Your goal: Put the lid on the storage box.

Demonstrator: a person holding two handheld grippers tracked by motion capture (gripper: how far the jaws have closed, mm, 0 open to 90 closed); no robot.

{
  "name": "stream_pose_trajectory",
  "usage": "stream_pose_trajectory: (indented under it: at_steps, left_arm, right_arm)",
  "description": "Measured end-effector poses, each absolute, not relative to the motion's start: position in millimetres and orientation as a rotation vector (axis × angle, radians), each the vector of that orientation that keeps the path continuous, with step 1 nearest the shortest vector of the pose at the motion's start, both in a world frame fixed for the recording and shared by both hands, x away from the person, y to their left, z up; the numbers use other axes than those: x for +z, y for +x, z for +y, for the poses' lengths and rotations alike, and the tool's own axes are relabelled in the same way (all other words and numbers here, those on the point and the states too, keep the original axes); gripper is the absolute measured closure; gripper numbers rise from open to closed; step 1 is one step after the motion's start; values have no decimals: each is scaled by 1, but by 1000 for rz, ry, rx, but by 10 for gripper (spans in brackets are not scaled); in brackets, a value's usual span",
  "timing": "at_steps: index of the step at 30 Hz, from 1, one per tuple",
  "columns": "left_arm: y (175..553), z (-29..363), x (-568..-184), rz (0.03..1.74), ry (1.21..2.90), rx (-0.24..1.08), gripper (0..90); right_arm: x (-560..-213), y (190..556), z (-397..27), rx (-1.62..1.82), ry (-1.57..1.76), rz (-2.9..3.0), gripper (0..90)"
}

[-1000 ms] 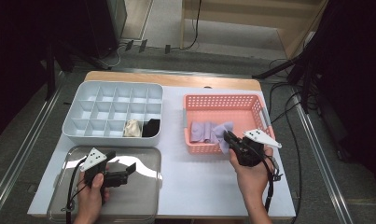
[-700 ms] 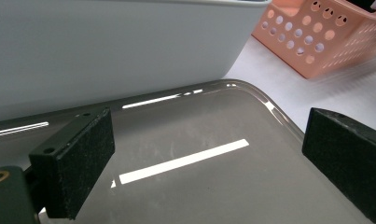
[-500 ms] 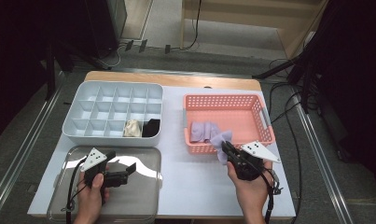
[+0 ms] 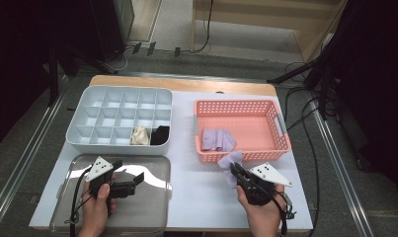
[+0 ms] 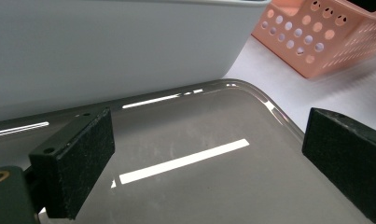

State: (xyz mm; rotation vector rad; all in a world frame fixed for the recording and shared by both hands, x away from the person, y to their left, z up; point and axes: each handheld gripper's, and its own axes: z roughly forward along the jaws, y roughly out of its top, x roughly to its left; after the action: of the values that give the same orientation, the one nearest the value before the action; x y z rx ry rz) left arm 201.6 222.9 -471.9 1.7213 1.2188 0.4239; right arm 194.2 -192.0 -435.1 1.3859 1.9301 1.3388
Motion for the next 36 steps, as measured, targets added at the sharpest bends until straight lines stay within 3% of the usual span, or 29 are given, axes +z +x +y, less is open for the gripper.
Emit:
stream_pose_trajectory:
  at_steps: [24,30,36]
  left_arm:
    - [201,223,-472,1218,1722,423,29]
    - [201,223,-472,1218,1722,423,29]
    - [201,223,-472,1217,1722,423,29]
  right_arm:
    - [-475,185,-172,1319,1425,2034,845]
    - [-473,184,-172,1350,1414,2018,646]
    - [-469,185,-176,1353,1418,1994,631]
